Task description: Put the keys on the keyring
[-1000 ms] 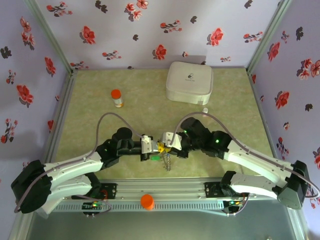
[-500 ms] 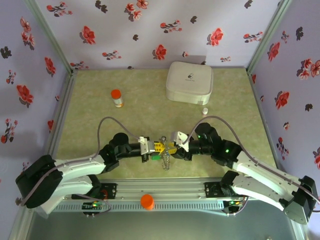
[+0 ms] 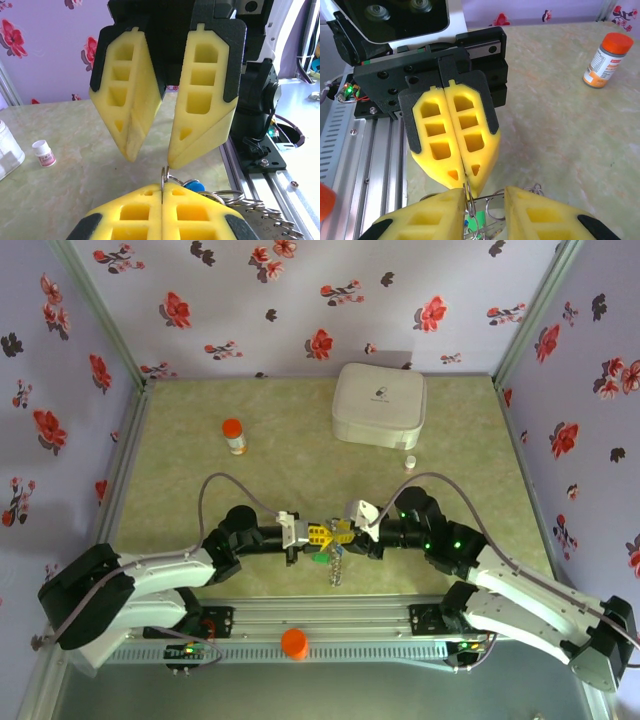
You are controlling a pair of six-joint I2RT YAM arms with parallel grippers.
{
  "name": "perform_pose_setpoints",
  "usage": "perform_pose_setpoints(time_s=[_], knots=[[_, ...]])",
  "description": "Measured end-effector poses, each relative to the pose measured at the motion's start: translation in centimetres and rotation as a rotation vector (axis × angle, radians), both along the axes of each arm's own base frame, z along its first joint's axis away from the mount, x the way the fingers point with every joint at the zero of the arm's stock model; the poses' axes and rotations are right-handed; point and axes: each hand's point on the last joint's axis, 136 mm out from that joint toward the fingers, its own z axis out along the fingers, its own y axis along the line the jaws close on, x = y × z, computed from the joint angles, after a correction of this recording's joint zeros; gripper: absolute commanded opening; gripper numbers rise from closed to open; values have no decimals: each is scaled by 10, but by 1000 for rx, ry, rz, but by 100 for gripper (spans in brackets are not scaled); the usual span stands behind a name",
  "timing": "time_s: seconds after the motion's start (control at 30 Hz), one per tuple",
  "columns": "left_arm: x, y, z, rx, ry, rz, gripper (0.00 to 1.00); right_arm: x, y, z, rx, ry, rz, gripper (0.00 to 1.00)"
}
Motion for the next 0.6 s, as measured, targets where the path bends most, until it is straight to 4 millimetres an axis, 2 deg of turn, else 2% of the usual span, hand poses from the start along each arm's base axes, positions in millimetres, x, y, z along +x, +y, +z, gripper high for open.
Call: perform_pose_setpoints(time_s=[0.27, 0.53, 0.57, 0.6], knots=[[0, 0, 0, -2, -2, 0, 0, -1, 2, -9, -21, 35, 9, 19], [1, 1, -2, 4, 3, 5, 0, -4, 5, -13, -24, 70, 23, 0], [1, 1, -2, 4, 3, 6, 0, -4, 5, -13, -24, 71, 24, 0], [1, 1, -2, 5, 4, 6, 5, -4, 5, -13, -26, 70, 24, 0]])
